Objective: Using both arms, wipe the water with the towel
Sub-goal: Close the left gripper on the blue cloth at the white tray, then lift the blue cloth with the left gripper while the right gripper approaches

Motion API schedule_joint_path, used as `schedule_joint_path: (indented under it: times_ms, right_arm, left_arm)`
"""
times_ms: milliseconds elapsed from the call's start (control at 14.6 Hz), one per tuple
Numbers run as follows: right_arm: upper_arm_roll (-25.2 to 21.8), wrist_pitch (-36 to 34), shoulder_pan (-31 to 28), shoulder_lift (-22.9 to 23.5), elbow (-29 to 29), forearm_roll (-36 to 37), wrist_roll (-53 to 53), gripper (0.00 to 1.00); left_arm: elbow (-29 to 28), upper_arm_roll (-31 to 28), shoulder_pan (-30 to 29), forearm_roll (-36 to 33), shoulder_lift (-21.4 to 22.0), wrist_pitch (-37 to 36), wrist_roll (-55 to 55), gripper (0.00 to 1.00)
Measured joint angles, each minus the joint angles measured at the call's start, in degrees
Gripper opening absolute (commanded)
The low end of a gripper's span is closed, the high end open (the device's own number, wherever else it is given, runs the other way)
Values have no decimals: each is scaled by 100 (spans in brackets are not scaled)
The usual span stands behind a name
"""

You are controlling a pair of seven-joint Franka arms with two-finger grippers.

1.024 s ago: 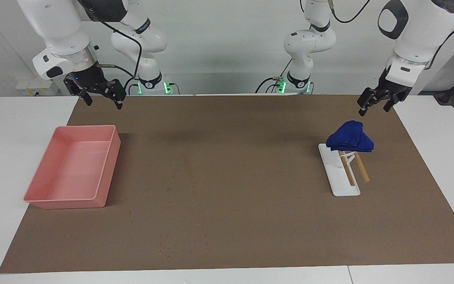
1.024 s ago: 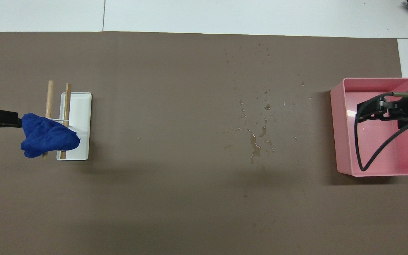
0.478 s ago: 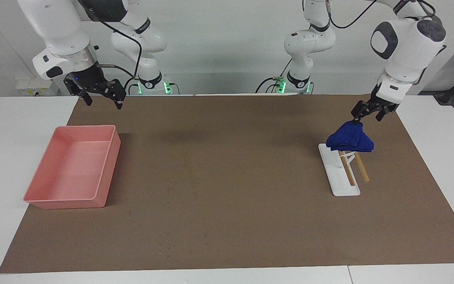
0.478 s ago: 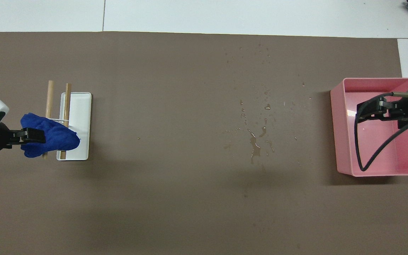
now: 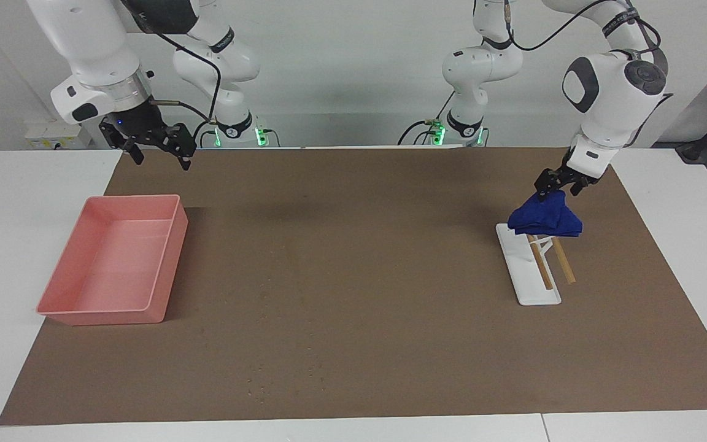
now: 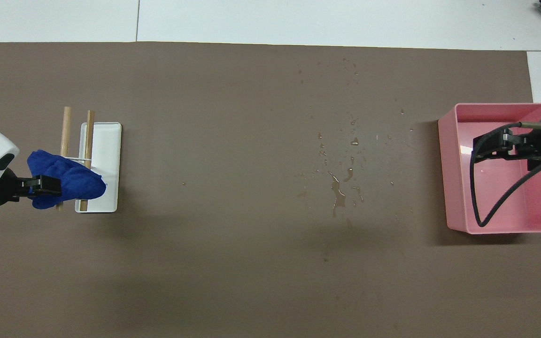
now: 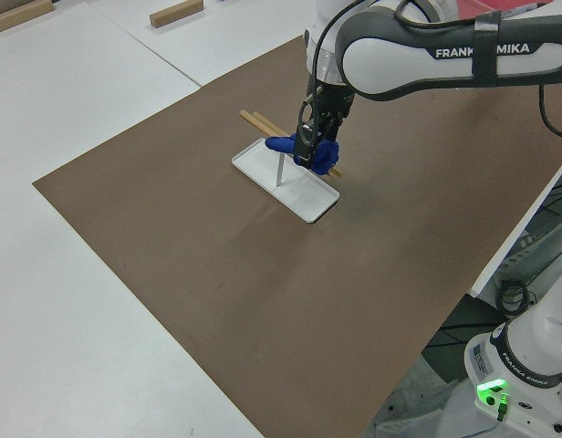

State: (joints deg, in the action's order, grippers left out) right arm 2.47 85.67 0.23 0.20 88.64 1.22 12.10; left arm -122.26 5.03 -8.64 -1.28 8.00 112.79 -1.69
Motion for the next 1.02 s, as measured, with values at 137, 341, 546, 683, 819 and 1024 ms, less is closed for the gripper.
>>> schedule_joint_path:
  times_ms: [137,341,546,683,819,1024]
  right_arm:
    - [-1,0,-1,0,0,0,0,100]
    - [-2,0,-9,0,0,0,0,100]
    - [-3,0,-16,0,0,0,0,100]
    - [-3,0,-16,0,0,0,0,100]
    - [-3,0,-16,-1,0,0,0,100]
    - [-4,1,-22,-3,0,0,0,100]
  left_arm:
    - [-6,19,5,0,0,9,-75,42]
    - [-15,51,17,0,0,32,-265,3]
    - [-16,61,18,0,0,35,-364,0]
    - [-9,61,18,0,-1,30,-387,0]
    - [89,61,18,6,-18,-30,-493,0]
    - [699,77,74,271,-154,-412,-1019,0]
